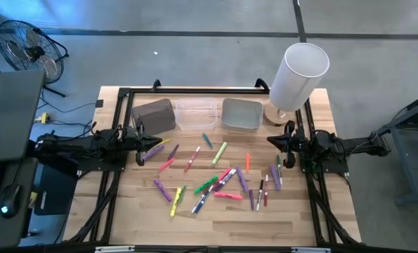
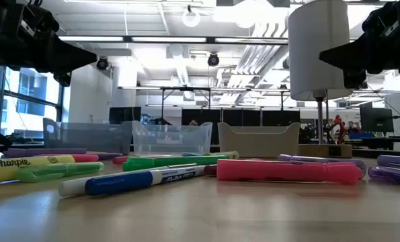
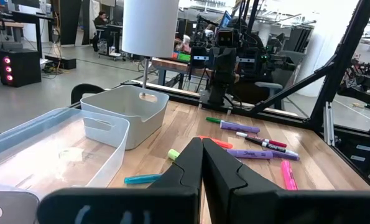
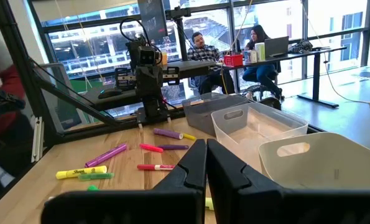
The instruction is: Pick & Place Markers
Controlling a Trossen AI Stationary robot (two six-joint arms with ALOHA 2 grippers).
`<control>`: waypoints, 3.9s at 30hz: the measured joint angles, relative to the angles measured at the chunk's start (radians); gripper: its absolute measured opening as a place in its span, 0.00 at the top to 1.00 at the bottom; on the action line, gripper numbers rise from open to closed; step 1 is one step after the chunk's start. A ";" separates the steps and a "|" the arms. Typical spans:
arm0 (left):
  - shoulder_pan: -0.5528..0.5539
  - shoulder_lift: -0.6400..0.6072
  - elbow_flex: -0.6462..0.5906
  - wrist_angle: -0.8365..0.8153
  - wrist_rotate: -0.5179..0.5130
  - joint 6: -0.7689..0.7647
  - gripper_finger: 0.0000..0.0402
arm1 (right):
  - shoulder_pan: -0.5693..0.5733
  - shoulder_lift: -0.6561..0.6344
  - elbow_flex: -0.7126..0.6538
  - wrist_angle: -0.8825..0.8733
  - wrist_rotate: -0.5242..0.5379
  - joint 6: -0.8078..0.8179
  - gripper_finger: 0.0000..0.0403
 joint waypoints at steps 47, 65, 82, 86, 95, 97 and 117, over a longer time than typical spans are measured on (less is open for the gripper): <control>0.000 0.000 0.000 0.000 0.002 0.000 1.00 | 0.000 0.000 0.000 0.000 0.000 0.000 1.00; 0.000 0.000 0.000 0.000 0.000 0.000 1.00 | 0.000 0.000 0.000 0.000 0.000 0.000 1.00; 0.000 0.000 0.000 0.000 0.001 0.000 1.00 | 0.000 0.000 0.000 0.000 0.009 -0.076 1.00; 0.000 0.000 0.000 0.000 0.005 0.000 1.00 | 0.000 0.000 0.000 0.000 0.008 -0.042 1.00; 0.000 0.000 0.000 0.000 0.004 0.000 1.00 | 0.000 0.000 0.000 0.002 0.012 -0.008 1.00; 0.000 0.000 0.000 0.000 0.004 0.000 1.00 | 0.000 0.000 0.000 0.002 0.011 0.033 1.00; 0.000 0.000 0.000 0.000 0.003 0.000 1.00 | 0.045 0.213 0.117 0.084 0.145 -0.023 1.00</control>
